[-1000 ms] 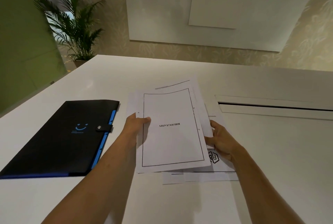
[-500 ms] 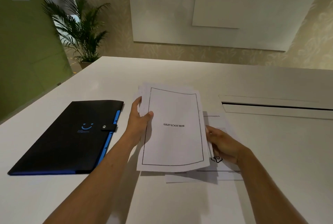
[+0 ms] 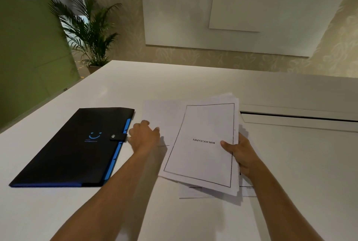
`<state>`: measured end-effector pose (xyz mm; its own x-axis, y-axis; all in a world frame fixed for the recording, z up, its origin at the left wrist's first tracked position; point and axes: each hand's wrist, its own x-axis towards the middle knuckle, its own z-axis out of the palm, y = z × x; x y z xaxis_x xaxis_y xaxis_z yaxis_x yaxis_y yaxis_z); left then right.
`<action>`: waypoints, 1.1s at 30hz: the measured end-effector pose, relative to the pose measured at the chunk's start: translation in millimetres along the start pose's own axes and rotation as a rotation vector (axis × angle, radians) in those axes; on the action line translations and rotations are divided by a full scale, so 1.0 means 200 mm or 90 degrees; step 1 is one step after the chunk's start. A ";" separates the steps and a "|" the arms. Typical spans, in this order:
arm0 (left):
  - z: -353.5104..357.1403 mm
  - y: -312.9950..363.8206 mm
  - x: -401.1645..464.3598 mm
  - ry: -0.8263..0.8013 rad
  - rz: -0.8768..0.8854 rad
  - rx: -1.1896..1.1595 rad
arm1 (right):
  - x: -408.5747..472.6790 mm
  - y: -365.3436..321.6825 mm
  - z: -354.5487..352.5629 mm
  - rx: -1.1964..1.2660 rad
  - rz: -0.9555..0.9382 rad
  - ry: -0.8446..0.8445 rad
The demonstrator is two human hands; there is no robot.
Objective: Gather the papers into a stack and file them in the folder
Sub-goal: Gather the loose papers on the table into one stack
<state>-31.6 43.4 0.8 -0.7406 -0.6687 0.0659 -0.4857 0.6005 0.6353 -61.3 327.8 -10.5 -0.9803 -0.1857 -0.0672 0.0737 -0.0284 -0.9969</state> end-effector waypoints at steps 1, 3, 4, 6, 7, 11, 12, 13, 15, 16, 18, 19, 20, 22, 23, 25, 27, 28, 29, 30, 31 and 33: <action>0.01 -0.01 0.00 0.003 -0.015 0.083 | 0.00 0.01 -0.01 0.018 0.007 0.018; 0.05 -0.03 0.01 -0.010 -0.033 0.179 | -0.01 0.03 -0.01 0.034 0.018 0.030; 0.07 -0.03 0.01 -0.013 -0.033 0.206 | -0.01 0.04 0.00 0.033 0.022 0.030; 0.09 -0.03 0.03 -0.022 -0.021 0.235 | -0.02 0.05 0.01 0.016 0.022 0.032; 0.09 -0.02 0.05 -0.037 -0.022 0.233 | -0.02 0.06 0.01 0.005 0.020 0.037; 0.05 0.03 0.12 -0.104 -0.030 0.213 | -0.02 0.09 0.00 -0.038 0.003 0.044; 0.05 0.04 0.14 -0.114 -0.029 0.214 | -0.02 0.10 0.00 -0.034 0.001 0.045; 0.04 0.04 0.15 -0.124 -0.031 0.215 | -0.03 0.10 0.00 -0.024 0.001 0.046; 0.04 0.04 0.18 -0.146 -0.035 0.221 | -0.03 0.09 -0.01 0.002 0.005 0.049; 0.03 0.04 0.19 -0.158 -0.039 0.223 | -0.03 0.10 -0.01 0.017 0.008 0.049; 0.02 0.05 0.21 -0.177 -0.040 0.194 | -0.03 0.10 -0.02 0.047 0.009 0.051; 0.03 0.05 0.21 -0.183 -0.043 0.157 | -0.04 0.10 -0.03 0.059 0.010 0.054; 0.03 0.05 0.21 -0.189 -0.046 0.107 | -0.04 0.10 -0.03 0.071 0.008 0.056; 0.03 0.03 0.22 -0.191 -0.068 0.006 | -0.05 0.10 -0.04 0.099 0.005 0.056; 0.03 0.01 0.22 -0.183 -0.087 -0.052 | -0.05 0.10 -0.05 0.115 0.005 0.057; 0.02 -0.05 0.23 -0.175 -0.121 -0.187 | -0.05 0.10 -0.06 0.139 0.007 0.064; 0.00 -0.10 0.22 -0.211 -0.131 -0.299 | -0.05 0.10 -0.07 0.148 0.008 0.071; -0.02 -0.11 0.21 -0.245 -0.137 -0.350 | -0.04 0.10 -0.07 0.154 0.008 0.073; -0.05 -0.13 0.20 -0.285 -0.148 -0.401 | -0.04 0.10 -0.07 0.161 0.009 0.073; -0.07 -0.14 0.19 -0.326 -0.160 -0.452 | -0.04 0.10 -0.07 0.163 0.009 0.072; -0.09 -0.15 0.17 -0.358 -0.172 -0.508 | -0.03 0.09 -0.06 0.165 0.009 0.070; -0.11 -0.18 0.12 -0.384 -0.154 -0.573 | -0.03 0.08 -0.05 0.168 0.011 0.066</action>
<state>-22.5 -3.4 -3.6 -0.8953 -0.2555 -0.3648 -0.3141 -0.2186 0.9239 -55.8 338.8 -27.3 -0.9911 -0.0873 -0.1008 0.1217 -0.2830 -0.9514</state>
